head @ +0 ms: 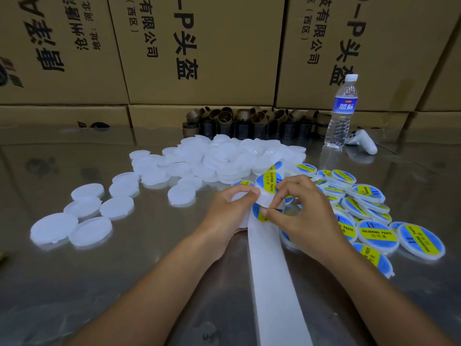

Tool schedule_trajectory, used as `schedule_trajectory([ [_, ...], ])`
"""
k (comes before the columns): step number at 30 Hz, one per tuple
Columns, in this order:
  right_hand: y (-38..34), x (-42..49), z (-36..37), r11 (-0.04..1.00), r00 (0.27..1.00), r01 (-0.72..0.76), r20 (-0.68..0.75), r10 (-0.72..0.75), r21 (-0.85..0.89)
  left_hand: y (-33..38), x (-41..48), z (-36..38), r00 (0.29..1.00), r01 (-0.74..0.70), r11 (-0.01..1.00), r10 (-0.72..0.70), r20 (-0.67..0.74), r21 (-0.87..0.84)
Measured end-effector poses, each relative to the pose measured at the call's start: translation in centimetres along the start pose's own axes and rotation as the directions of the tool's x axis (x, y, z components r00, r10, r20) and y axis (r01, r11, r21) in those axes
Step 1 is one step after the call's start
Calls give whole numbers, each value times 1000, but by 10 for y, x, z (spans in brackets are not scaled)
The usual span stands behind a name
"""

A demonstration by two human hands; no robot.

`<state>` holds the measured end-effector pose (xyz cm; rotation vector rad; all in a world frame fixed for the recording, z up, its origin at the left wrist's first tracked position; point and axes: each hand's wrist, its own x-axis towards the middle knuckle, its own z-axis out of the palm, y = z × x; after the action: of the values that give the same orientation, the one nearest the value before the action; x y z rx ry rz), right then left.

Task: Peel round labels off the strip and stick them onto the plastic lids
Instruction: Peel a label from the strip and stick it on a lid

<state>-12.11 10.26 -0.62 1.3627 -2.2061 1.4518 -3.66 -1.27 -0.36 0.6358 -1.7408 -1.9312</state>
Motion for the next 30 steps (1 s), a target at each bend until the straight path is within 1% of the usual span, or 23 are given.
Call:
schedule_trajectory([
  [2,-4,0,2,995,998,-52,24,50,89,0,0,0,1000,-13,1000,13,-27,-3],
  [5,-12,3,1,941,986,-142,-42,163,308,-2,2,0,996,-34,999,33,-79,-11],
  [6,-13,5,-1,907,971,-182,-79,228,380,-2,2,-1,994,-37,999,35,-100,-19],
  [8,-10,9,-6,847,915,-262,-161,371,463,-3,4,-2,988,-50,998,45,-146,-28],
  [10,-8,12,-11,799,871,-270,-218,440,537,-4,7,-2,980,-68,997,60,-189,-37],
  [12,-10,14,-13,750,872,-246,-197,447,614,-4,8,-3,968,-97,992,76,-241,-77],
  [14,-13,14,-14,696,904,-227,-119,411,681,-4,11,-5,952,-131,983,89,-291,-127],
  [15,-15,13,-13,687,920,-228,-78,383,690,-3,12,-6,945,-146,979,96,-312,-142],
  [17,-15,12,-12,712,942,-236,-24,335,661,1,12,-7,941,-169,967,101,-322,-189],
  [19,-14,11,-10,749,952,-229,-16,305,621,5,10,-7,961,-152,945,72,-266,-291],
  [21,-12,9,-8,799,959,-201,-52,278,567,9,8,-6,993,-69,897,21,-113,-437],
  [23,-12,8,-9,829,965,-160,-93,246,536,10,5,-6,998,45,855,-15,63,-517],
  [24,-13,8,-10,827,966,-144,-103,236,543,10,4,-6,991,88,847,-23,130,-525],
  [26,-12,7,-12,809,965,-139,-104,239,571,9,2,-6,976,136,857,-30,215,-497],
  [30,-13,6,-12,752,966,-167,-46,254,638,8,1,-5,961,174,878,-52,272,-446],
])
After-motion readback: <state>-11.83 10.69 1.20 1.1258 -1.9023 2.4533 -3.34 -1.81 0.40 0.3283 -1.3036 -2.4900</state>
